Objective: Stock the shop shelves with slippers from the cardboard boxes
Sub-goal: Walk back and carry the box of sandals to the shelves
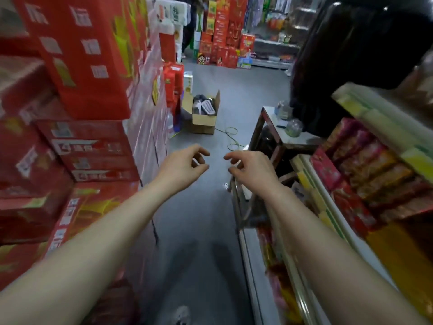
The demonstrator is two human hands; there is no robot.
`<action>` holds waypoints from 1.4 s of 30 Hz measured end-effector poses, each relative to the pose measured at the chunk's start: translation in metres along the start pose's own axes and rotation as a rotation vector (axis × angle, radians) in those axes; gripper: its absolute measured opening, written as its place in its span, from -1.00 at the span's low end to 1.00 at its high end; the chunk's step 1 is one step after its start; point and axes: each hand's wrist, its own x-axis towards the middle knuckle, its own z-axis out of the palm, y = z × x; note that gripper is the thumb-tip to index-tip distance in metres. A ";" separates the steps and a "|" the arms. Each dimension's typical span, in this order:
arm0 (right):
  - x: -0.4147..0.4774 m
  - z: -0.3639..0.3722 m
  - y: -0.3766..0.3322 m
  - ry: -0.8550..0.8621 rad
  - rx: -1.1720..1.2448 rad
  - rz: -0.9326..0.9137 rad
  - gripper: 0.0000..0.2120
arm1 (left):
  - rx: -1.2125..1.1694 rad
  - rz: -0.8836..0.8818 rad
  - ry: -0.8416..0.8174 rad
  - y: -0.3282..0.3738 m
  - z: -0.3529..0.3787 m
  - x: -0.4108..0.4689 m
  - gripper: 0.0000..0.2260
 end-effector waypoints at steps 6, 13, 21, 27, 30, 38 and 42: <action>0.173 -0.003 0.048 -0.026 0.010 -0.019 -0.69 | -0.025 0.004 0.012 -0.027 0.007 0.178 -0.82; 0.379 0.008 0.116 -0.024 0.039 -0.045 -0.70 | -0.007 -0.024 0.072 -0.058 0.027 0.371 -0.82; 0.602 0.024 0.169 -0.050 0.080 -0.035 -0.72 | -0.021 -0.105 0.098 -0.121 0.041 0.573 -0.81; 0.767 0.056 0.218 -0.048 0.108 0.020 -0.73 | -0.028 -0.082 0.048 -0.185 0.059 0.751 -0.81; 0.850 0.061 0.241 -0.048 0.103 0.068 -0.72 | 0.000 -0.060 0.021 -0.210 0.064 0.849 -0.81; 1.043 0.056 0.315 -0.100 -0.004 0.128 -0.70 | 0.030 0.054 -0.084 -0.240 0.086 1.076 -0.81; 1.151 0.060 0.365 -0.137 -0.011 0.118 -0.68 | 0.038 0.056 -0.108 -0.260 0.111 1.185 -0.78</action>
